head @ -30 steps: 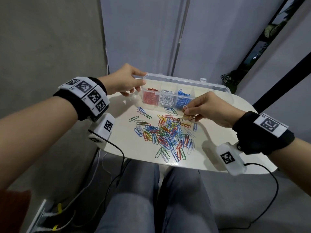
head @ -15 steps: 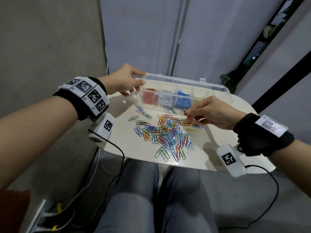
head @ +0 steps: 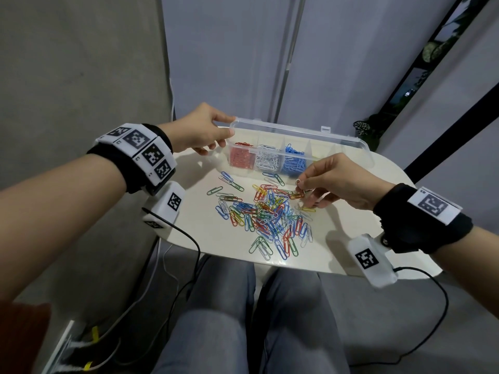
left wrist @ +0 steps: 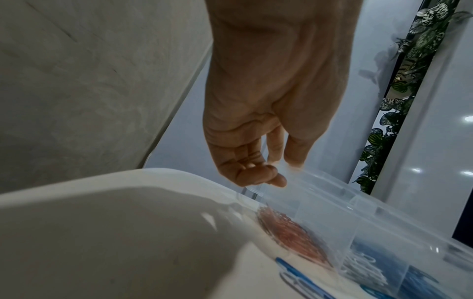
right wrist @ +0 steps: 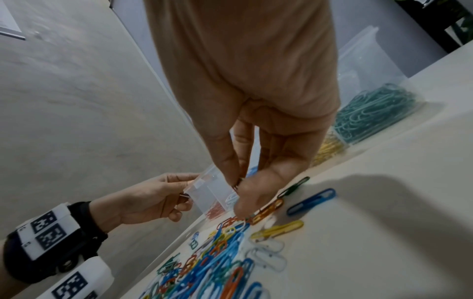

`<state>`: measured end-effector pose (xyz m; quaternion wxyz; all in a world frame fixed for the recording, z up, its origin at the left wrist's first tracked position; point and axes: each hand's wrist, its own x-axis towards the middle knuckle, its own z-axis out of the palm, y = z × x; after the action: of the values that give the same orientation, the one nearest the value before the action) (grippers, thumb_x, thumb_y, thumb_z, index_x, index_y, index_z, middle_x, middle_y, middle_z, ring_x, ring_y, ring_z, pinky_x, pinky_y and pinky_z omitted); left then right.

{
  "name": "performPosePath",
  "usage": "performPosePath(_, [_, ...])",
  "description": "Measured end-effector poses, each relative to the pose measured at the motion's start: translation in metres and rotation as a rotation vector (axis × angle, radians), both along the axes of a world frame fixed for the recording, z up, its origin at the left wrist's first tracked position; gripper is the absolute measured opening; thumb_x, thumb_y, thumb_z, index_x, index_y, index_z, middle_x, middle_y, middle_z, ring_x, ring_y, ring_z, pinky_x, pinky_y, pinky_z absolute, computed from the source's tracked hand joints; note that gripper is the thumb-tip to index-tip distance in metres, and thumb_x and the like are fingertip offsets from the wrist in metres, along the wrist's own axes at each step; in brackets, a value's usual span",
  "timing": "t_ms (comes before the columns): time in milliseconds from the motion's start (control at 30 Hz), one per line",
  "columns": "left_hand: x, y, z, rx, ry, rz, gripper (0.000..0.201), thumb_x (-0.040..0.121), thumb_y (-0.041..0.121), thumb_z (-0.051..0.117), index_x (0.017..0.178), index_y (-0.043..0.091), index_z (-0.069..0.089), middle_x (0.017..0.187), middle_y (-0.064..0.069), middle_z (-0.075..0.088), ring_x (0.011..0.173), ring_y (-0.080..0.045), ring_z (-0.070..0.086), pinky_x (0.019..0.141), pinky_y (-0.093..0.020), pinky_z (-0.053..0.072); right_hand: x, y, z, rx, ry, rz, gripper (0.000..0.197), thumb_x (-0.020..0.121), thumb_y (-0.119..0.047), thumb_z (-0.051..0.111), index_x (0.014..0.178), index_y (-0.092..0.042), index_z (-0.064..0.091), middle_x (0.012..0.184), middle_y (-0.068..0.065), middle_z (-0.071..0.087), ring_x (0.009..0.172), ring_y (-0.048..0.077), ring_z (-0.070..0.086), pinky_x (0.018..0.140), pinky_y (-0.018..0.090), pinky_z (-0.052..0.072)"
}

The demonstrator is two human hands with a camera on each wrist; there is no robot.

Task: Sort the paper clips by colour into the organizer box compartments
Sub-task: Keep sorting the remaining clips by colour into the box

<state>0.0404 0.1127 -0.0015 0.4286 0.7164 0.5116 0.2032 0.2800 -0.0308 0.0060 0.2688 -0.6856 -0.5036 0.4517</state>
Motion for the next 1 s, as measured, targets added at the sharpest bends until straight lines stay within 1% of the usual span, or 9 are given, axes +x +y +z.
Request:
performPosePath(67, [0.0, 0.0, 0.001, 0.0, 0.0, 0.0, 0.048, 0.096, 0.022, 0.059, 0.142, 0.021, 0.046, 0.074, -0.004, 0.061, 0.056, -0.013, 0.044, 0.051, -0.025, 0.045, -0.001, 0.0, 0.0, 0.026, -0.032, -0.004, 0.003, 0.085, 0.001, 0.067, 0.084, 0.003, 0.069, 0.063, 0.011, 0.069, 0.047, 0.015, 0.064, 0.04, 0.02, 0.047])
performPosePath(167, [0.001, -0.001, 0.001, 0.0, 0.001, 0.003, 0.048, 0.097, 0.022, 0.058, 0.143, 0.022, 0.045, 0.074, -0.004, 0.061, 0.056, -0.013, 0.044, 0.051, -0.025, 0.045, -0.002, 0.001, 0.0, 0.045, -0.048, -0.001, 0.005, 0.084, 0.002, 0.068, 0.085, 0.007, 0.067, 0.067, 0.015, 0.069, 0.044, 0.013, 0.062, 0.037, 0.02, 0.043])
performPosePath(333, [0.0, -0.001, 0.001, -0.001, 0.006, 0.0, 0.048, 0.097, 0.023, 0.059, 0.143, 0.022, 0.045, 0.074, -0.004, 0.061, 0.057, -0.013, 0.045, 0.052, -0.026, 0.046, -0.002, 0.0, 0.0, 0.049, -0.035, 0.026, 0.007, 0.078, 0.007, 0.072, 0.082, 0.006, 0.066, 0.059, 0.012, 0.063, 0.044, 0.014, 0.055, 0.037, 0.02, 0.042])
performPosePath(467, [0.0, 0.0, 0.001, -0.005, 0.001, 0.003, 0.048, 0.097, 0.022, 0.059, 0.143, 0.021, 0.046, 0.075, -0.004, 0.062, 0.057, -0.013, 0.045, 0.051, -0.025, 0.045, -0.001, 0.001, -0.001, 0.05, -0.009, 0.005, 0.011, 0.074, 0.008, 0.074, 0.083, 0.01, 0.067, 0.057, 0.011, 0.065, 0.043, 0.012, 0.057, 0.038, 0.019, 0.042])
performPosePath(633, [0.001, 0.0, 0.001, -0.005, 0.001, 0.004, 0.048, 0.097, 0.022, 0.059, 0.143, 0.021, 0.046, 0.075, -0.004, 0.062, 0.057, -0.013, 0.045, 0.052, -0.026, 0.045, 0.002, 0.003, 0.001, 0.065, 0.008, -0.027, 0.002, 0.079, 0.007, 0.07, 0.081, 0.007, 0.069, 0.057, 0.01, 0.065, 0.044, 0.013, 0.06, 0.038, 0.019, 0.044])
performPosePath(700, [0.001, 0.0, 0.001, -0.004, 0.002, 0.003, 0.048, 0.096, 0.022, 0.059, 0.142, 0.021, 0.046, 0.075, -0.004, 0.062, 0.057, -0.013, 0.045, 0.052, -0.026, 0.045, 0.005, 0.004, 0.002, 0.077, -0.004, -0.04, 0.006, 0.082, 0.01, 0.066, 0.082, 0.005, 0.069, 0.054, 0.007, 0.064, 0.043, 0.012, 0.061, 0.038, 0.019, 0.046])
performPosePath(800, [0.001, 0.0, 0.001, -0.003, 0.003, 0.005, 0.048, 0.097, 0.022, 0.059, 0.142, 0.022, 0.046, 0.075, -0.004, 0.061, 0.057, -0.013, 0.045, 0.052, -0.026, 0.045, 0.011, 0.005, 0.003, 0.121, -0.145, -0.001, 0.015, 0.081, 0.016, 0.062, 0.087, 0.006, 0.07, 0.052, 0.003, 0.064, 0.043, 0.01, 0.06, 0.041, 0.021, 0.05])
performPosePath(900, [0.001, 0.001, 0.0, -0.002, 0.006, 0.006, 0.048, 0.097, 0.022, 0.059, 0.143, 0.022, 0.046, 0.074, -0.003, 0.061, 0.055, -0.012, 0.044, 0.051, -0.025, 0.044, 0.014, 0.005, -0.001, 0.195, -0.409, 0.085, 0.017, 0.08, 0.012, 0.065, 0.085, -0.002, 0.074, 0.062, 0.009, 0.067, 0.045, 0.012, 0.059, 0.042, 0.024, 0.052])
performPosePath(1000, [0.001, 0.002, 0.0, 0.003, 0.013, 0.005, 0.048, 0.096, 0.022, 0.059, 0.142, 0.023, 0.046, 0.075, -0.004, 0.062, 0.056, -0.013, 0.045, 0.052, -0.026, 0.045, 0.017, 0.007, -0.008, 0.232, -0.587, 0.155, 0.025, 0.078, 0.009, 0.065, 0.089, -0.012, 0.076, 0.063, 0.005, 0.067, 0.042, 0.006, 0.054, 0.042, 0.015, 0.045])
